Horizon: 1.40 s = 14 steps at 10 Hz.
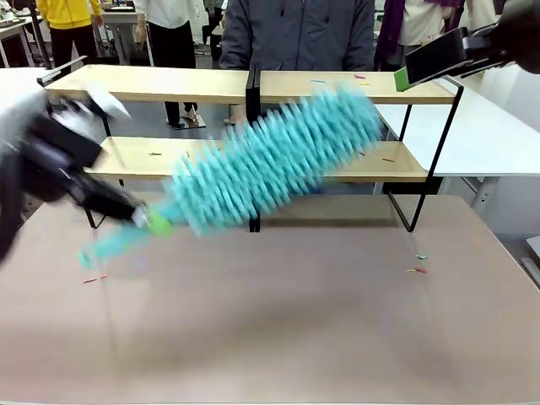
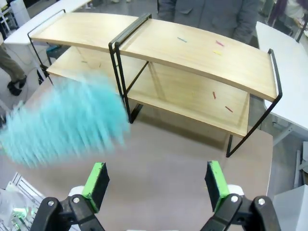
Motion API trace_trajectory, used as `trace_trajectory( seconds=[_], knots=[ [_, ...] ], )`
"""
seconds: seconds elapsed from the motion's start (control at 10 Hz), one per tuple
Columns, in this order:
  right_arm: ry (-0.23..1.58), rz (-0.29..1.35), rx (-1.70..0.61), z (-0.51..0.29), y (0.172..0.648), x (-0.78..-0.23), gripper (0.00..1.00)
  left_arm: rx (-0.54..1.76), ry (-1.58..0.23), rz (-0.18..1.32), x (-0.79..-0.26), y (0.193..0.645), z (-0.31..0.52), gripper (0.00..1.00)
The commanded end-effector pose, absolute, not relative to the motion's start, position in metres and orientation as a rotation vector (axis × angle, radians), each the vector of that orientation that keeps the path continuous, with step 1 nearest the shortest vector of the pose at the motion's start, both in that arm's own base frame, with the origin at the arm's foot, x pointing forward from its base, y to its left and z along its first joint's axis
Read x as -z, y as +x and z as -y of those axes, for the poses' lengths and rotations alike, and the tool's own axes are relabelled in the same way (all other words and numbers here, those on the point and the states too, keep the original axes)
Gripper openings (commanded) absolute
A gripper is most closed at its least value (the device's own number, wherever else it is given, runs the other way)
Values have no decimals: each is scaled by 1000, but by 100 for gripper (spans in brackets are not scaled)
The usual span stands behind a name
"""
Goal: Clean the shelves.
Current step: Clean a randomly selected level of the Shelf with the Duster, then clean another randomly selected level of the Shelf with the Duster.
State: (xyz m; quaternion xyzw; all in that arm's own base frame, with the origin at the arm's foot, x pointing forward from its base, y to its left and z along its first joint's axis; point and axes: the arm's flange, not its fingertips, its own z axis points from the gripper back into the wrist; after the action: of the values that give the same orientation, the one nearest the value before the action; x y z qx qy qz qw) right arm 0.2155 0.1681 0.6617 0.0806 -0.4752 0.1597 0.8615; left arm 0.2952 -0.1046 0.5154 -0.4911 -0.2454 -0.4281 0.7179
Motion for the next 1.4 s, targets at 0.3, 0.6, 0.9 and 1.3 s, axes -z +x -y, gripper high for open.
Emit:
trace_trajectory(
  seconds=[0.3, 0.6, 0.9, 1.3],
  knots=[
    [171, 995, -336, -168, 215, -661, 100, 126, -1362, 1205, -500, 244, -33, 13],
    [171, 995, -336, -168, 215, -661, 100, -411, -1533, 1275, -466, 262, -88, 13],
    [171, 995, -336, -168, 215, -661, 100, 30, -1366, 1098, -546, 303, -129, 13],
    [171, 995, -336, -168, 215, -661, 100, 30, -1366, 1098, -546, 303, -129, 13]
  ],
)
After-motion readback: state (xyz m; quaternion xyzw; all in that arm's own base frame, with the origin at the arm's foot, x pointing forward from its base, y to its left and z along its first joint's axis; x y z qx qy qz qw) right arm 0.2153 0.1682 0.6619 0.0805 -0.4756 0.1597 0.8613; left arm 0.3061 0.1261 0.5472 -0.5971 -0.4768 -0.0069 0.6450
